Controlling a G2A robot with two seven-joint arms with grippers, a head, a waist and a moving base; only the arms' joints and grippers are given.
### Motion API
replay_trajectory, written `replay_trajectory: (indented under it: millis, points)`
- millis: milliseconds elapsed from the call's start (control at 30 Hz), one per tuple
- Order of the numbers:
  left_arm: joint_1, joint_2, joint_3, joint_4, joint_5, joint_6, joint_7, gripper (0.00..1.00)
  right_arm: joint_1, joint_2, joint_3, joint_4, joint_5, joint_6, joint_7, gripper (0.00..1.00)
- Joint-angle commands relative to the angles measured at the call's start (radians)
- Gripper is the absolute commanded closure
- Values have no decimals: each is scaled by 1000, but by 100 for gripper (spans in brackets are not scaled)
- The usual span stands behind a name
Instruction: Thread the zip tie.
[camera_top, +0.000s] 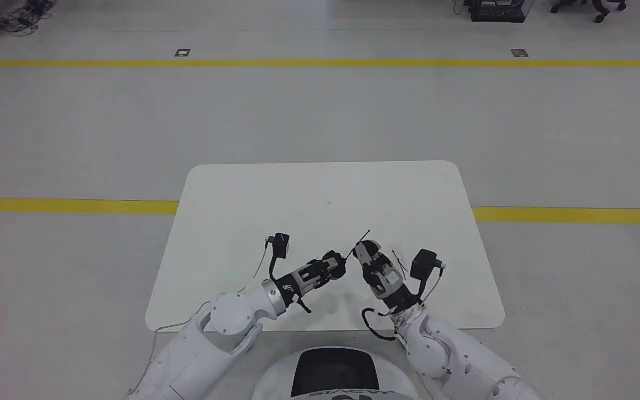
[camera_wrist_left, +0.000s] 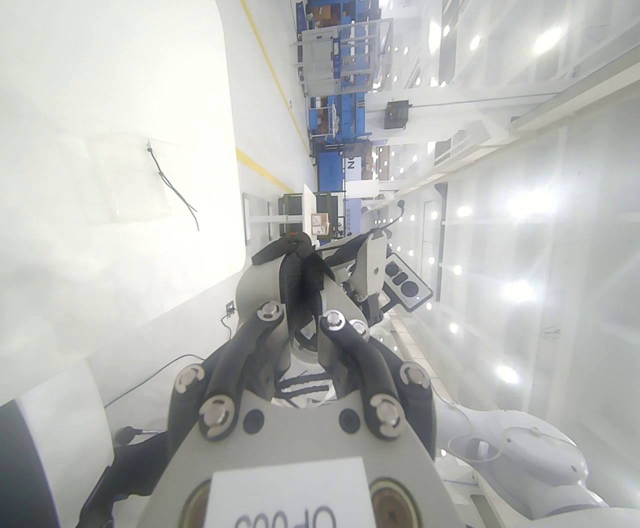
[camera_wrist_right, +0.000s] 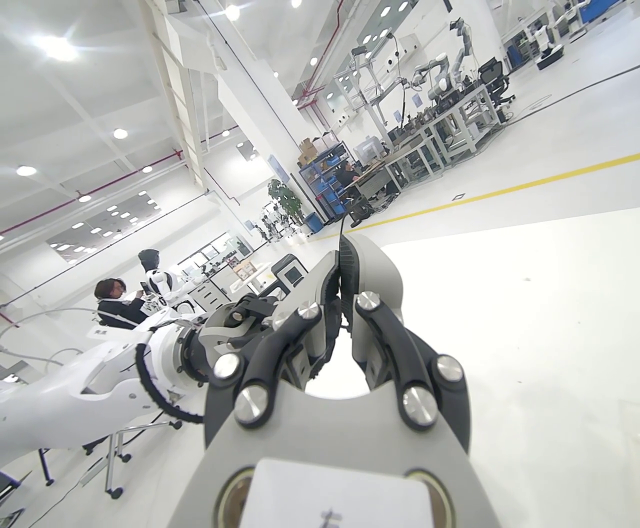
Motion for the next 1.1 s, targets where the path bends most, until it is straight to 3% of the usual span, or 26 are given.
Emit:
replay_trajectory:
  millis: [0,1067]
  points:
    - [0,0,0,0,0,0,0,100,0,0,0,0,0,0,1,100]
    - [0,0,0,0,0,0,0,100,3,7,-23,3,71,0,59,100]
